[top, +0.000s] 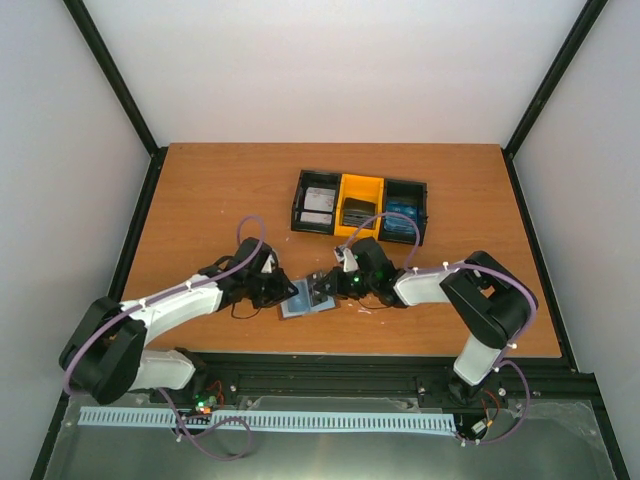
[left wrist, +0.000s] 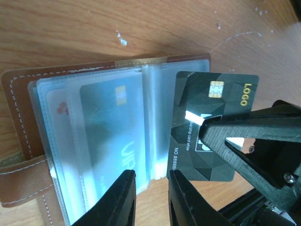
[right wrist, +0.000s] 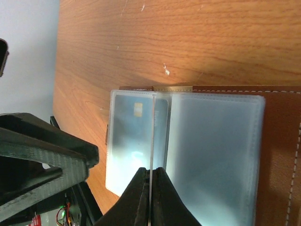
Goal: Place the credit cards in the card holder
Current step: Turn over the card slot in the card holder, then insert the credit card into the card holder.
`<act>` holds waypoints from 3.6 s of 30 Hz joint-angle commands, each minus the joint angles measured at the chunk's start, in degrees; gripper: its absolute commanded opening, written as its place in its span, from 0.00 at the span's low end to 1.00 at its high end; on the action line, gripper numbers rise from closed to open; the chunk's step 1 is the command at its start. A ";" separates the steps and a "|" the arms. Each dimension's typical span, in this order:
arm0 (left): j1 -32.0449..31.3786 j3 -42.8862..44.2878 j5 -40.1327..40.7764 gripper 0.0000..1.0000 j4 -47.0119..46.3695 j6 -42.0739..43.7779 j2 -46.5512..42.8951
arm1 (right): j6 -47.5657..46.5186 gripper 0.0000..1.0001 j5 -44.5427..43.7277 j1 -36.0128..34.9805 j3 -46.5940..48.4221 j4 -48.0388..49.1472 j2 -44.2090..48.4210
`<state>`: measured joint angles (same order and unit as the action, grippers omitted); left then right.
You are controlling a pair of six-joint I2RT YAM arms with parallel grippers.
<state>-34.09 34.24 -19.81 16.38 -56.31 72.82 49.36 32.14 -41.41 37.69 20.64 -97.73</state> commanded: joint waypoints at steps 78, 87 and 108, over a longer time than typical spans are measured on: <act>-0.45 1.16 4.17 0.08 4.18 0.34 8.96 | 6.42 0.04 2.00 -2.45 -0.46 11.01 -11.37; -0.46 1.67 4.12 0.08 3.75 0.71 9.31 | 9.16 0.07 0.26 -2.54 -1.80 11.67 -11.20; -0.46 1.52 3.92 0.09 3.29 1.15 9.04 | 6.00 0.22 -4.14 -3.68 -0.68 4.42 -5.80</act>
<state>-34.11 35.38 -17.26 17.69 -56.18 81.14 57.43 33.41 -44.47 38.24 31.20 -106.69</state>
